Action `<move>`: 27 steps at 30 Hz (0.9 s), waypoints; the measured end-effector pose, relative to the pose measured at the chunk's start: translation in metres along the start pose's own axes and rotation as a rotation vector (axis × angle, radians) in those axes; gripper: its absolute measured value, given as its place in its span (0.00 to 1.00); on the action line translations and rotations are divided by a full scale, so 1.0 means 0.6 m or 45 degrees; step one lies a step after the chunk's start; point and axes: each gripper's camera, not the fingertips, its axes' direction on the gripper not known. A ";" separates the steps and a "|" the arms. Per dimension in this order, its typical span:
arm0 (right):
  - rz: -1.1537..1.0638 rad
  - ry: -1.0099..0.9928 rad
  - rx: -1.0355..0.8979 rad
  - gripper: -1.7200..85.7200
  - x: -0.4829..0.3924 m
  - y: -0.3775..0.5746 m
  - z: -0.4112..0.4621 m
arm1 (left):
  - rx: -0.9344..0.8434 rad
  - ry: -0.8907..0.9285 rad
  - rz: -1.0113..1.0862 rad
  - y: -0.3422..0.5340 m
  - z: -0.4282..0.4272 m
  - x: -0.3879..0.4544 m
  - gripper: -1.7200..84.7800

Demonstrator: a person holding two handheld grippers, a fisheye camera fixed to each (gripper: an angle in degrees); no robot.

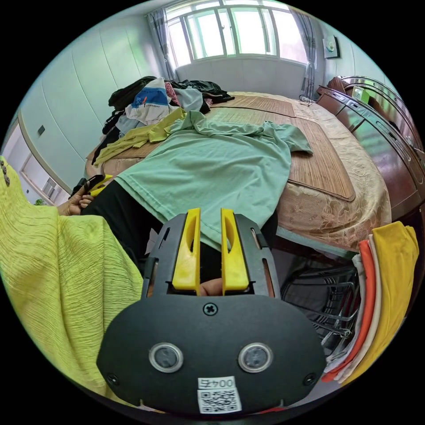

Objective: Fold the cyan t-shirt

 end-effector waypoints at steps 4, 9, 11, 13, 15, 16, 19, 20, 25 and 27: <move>-0.026 0.019 -0.014 0.12 -0.026 0.013 -0.041 | -0.027 -0.010 0.006 -0.009 -0.028 0.028 0.14; -0.133 0.029 -0.057 0.13 -0.069 0.023 -0.087 | -0.029 0.023 0.029 -0.018 -0.062 0.070 0.13; -0.193 0.049 -0.084 0.13 -0.090 0.026 -0.110 | -0.036 0.028 0.045 -0.020 -0.070 0.085 0.13; -0.230 0.041 -0.097 0.14 -0.105 0.025 -0.127 | -0.039 0.035 0.052 -0.020 -0.077 0.097 0.13; -0.260 0.033 -0.110 0.14 -0.119 0.022 -0.140 | -0.042 0.033 0.054 -0.019 -0.084 0.112 0.13; -0.298 0.049 -0.121 0.14 -0.132 0.019 -0.146 | -0.040 0.032 0.056 -0.018 -0.086 0.116 0.13; -0.417 0.106 -0.159 0.14 -0.166 0.006 -0.154 | -0.032 0.030 0.060 -0.014 -0.093 0.129 0.12; -0.458 0.129 -0.166 0.13 -0.180 -0.001 -0.159 | -0.028 0.031 0.061 -0.011 -0.095 0.134 0.12; -0.571 0.207 -0.192 0.11 -0.226 -0.033 -0.185 | -0.026 0.032 0.053 0.009 -0.094 0.143 0.09; -0.575 0.191 -0.210 0.10 -0.237 -0.045 -0.199 | -0.030 0.032 0.051 0.024 -0.087 0.143 0.08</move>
